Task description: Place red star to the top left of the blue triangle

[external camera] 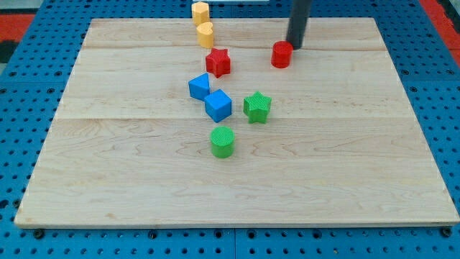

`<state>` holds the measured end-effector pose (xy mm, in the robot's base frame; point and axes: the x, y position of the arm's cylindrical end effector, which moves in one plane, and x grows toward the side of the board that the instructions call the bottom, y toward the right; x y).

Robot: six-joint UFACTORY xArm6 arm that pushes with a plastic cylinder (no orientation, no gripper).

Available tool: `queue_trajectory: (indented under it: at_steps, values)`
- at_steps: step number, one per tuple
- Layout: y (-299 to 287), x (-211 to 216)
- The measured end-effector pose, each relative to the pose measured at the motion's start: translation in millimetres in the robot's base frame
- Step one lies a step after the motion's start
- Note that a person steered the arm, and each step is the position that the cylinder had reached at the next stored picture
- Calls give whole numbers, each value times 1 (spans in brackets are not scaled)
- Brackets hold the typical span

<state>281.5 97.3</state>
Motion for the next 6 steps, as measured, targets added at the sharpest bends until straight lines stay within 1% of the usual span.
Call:
queue_trajectory:
  at_steps: [1,2,3,4,5,6]
  values:
    - [-70,47]
    - [-64,18]
    - [-62,23]
    - [-95,44]
    - [-91,60]
    - [-87,35]
